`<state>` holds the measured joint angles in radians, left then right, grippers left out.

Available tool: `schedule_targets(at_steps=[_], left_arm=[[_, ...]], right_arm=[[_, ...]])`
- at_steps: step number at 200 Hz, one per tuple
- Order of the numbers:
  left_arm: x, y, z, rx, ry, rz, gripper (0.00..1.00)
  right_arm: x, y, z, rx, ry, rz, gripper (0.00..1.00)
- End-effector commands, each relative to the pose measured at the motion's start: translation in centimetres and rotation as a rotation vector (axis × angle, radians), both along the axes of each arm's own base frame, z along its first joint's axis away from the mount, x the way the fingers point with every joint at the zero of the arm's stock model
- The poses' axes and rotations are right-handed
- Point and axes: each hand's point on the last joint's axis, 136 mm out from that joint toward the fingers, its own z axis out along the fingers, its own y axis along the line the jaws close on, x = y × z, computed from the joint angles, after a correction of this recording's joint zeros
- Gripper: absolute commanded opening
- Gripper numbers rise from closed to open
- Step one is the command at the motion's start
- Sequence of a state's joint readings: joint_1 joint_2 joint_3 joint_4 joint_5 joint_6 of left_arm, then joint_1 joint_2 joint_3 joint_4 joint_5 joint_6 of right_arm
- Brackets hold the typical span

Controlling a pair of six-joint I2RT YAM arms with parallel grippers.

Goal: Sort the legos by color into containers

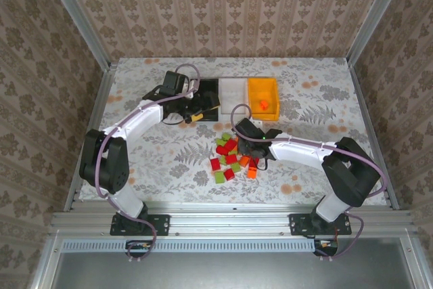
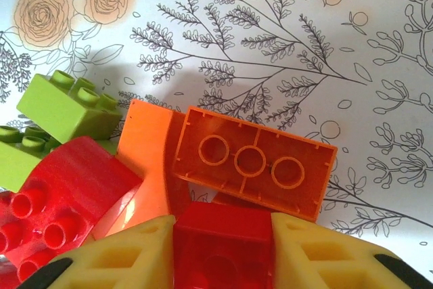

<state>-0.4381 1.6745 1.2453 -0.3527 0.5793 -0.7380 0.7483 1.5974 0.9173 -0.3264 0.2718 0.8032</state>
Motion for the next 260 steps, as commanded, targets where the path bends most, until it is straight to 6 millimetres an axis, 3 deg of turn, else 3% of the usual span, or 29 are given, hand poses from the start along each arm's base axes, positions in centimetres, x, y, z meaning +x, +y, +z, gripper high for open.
schedule_targets(at_steps=[1,36,70,91,119,141,165,191,209,227,260], left_arm=[[0.0,-0.4,2.0,-0.018,-0.052,-0.025,1.0],[0.2,-0.3,2.1,-0.019,-0.056,-0.024,1.0],[0.6,0.3,2.3,-0.02,-0.059,-0.007,1.0],[1.3,1.2,2.5,-0.019,-0.065,0.021,1.0],[2.3,2.7,2.7,-0.017,-0.074,0.062,1.0],[3.1,4.1,2.3,-0.014,-0.062,0.103,1.0],[4.0,5.7,1.9,-0.006,-0.051,0.147,1.0],[4.4,6.4,1.7,-0.007,-0.045,0.166,1.0],[4.4,6.3,1.7,-0.014,-0.042,0.161,1.0],[4.4,6.3,1.7,-0.015,-0.04,0.159,1.0],[4.4,6.3,1.9,-0.018,-0.044,0.161,1.0]], right_arm=[[0.8,0.5,0.5,0.01,-0.02,0.014,0.36],[0.8,0.4,1.7,0.02,-0.049,0.02,0.36],[1.8,0.3,4.6,-0.008,-0.111,0.043,0.36],[3.5,0.4,7.1,-0.023,-0.174,0.054,0.36],[7.5,0.7,9.4,-0.03,-0.247,0.056,0.36],[11.5,1.5,9.1,-0.07,-0.261,0.085,0.36],[15.7,2.2,6.8,-0.113,-0.229,0.106,0.36],[18.5,3.2,5.1,-0.131,-0.189,0.135,0.36],[19.7,3.6,4.6,-0.146,-0.175,0.152,0.38],[20.1,3.6,5.1,-0.15,-0.178,0.162,0.48],[19.5,4.1,8.8,-0.113,-0.244,0.173,0.59]])
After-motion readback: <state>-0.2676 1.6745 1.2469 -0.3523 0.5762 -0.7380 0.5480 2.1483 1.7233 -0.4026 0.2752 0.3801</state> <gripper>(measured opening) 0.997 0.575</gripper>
